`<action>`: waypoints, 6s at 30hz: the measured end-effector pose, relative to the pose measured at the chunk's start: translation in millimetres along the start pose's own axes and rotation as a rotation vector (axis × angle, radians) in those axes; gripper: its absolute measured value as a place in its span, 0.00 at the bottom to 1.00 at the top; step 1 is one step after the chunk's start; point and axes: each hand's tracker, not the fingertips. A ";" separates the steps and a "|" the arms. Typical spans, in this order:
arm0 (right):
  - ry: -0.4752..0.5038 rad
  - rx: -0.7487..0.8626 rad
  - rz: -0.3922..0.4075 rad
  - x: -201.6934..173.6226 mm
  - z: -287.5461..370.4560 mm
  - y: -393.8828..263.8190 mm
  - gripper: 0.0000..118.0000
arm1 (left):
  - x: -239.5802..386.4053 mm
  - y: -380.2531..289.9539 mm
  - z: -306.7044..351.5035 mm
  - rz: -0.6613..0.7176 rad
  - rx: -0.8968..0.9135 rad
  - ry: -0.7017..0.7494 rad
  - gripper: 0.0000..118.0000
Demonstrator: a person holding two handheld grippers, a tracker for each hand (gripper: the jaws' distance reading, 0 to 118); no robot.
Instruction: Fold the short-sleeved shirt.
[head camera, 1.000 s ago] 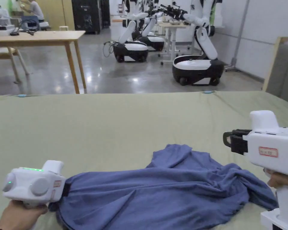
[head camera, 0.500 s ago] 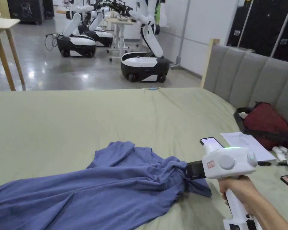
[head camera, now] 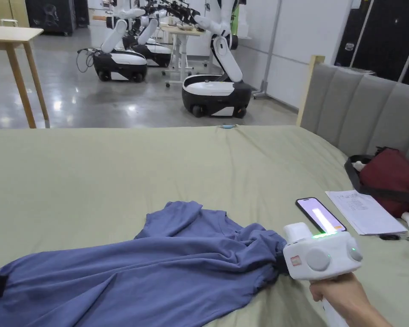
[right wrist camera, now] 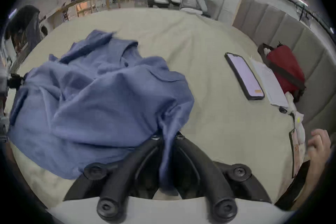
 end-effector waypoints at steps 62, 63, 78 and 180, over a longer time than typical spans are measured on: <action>0.241 0.631 0.033 -45.2 147.7 246.2 0.07 | -102.6 173.9 106.2 0.200 0.577 -0.134 0.04; 0.246 0.599 0.034 -38.7 149.8 219.1 0.07 | -99.7 146.1 114.2 0.196 0.557 -0.139 0.04; 0.156 0.066 0.020 10.1 118.3 -78.2 0.07 | -64.3 -165.3 102.5 0.289 0.216 -0.296 0.04; 0.237 0.328 0.021 -69.8 153.7 3.1 0.01 | -13.5 -101.5 154.0 0.109 0.423 -0.277 0.03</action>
